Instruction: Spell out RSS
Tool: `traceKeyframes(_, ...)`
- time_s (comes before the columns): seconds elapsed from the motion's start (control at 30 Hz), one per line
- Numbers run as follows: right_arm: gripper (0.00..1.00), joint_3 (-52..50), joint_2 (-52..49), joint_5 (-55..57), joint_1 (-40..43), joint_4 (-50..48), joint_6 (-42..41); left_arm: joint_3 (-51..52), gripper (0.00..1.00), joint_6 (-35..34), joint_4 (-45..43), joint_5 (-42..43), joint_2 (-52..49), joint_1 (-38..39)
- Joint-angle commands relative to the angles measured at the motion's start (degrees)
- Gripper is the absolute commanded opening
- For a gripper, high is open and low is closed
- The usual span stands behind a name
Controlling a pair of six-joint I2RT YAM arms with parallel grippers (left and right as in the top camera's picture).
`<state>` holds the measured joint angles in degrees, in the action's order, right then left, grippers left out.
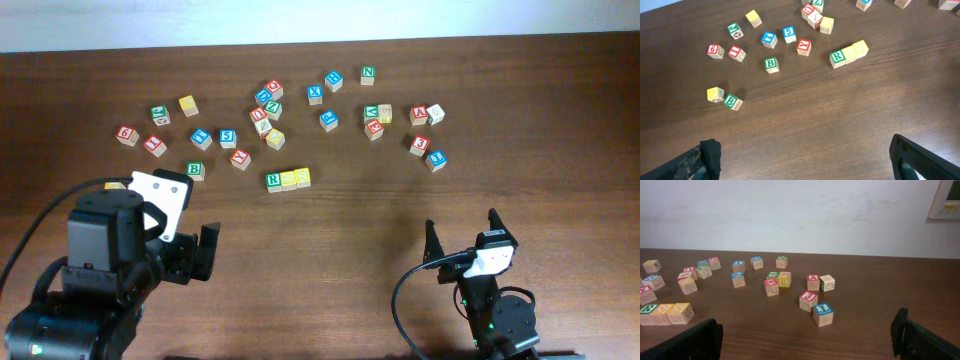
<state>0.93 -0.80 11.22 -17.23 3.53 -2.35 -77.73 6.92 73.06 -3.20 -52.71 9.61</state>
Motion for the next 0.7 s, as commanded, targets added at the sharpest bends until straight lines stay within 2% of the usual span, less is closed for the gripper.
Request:
traceKeyframes(0.0, 0.98, -0.61, 0.61, -0.31, 0.28, -0.07, 0.42, 0.09, 0.99, 0.94, -0.04, 0.44, 0.17, -0.24)
traceKeyframes(0.13, 0.98, -0.61, 0.61, -0.31, 0.28, -0.07, 0.42, 0.33, 0.99, 0.9, 0.15, 0.72, -0.09, -0.11)
traceKeyframes(0.23, 0.98, -0.61, 0.61, -0.31, 0.28, -0.07, 0.42, 7.43, 0.99, 0.94, -12.48, 0.2, 2.1, -0.04)
traceKeyframes(0.43, 0.98, -0.61, 0.61, -0.31, 0.28, -0.07, 0.42, 49.62, 0.99, 0.72, -61.51, 3.93, 18.58, -0.04)
traceKeyframes(0.53, 0.98, -0.61, 0.61, -0.31, 0.28, -0.07, 0.42, 63.69, 0.99, -2.36, -70.62, 3.41, 28.09, -0.04)
traceKeyframes(0.6, 0.98, -0.61, 0.61, -0.31, 0.28, -0.07, 0.42, 71.08, 0.99, -6.1, -72.04, 1.77, 35.5, -0.04)
traceKeyframes(0.67, 0.98, -0.61, 0.61, -0.31, 0.28, -0.07, 0.42, 74.05, 0.99, -6.29, -71.97, 1.73, 39.39, -0.15)
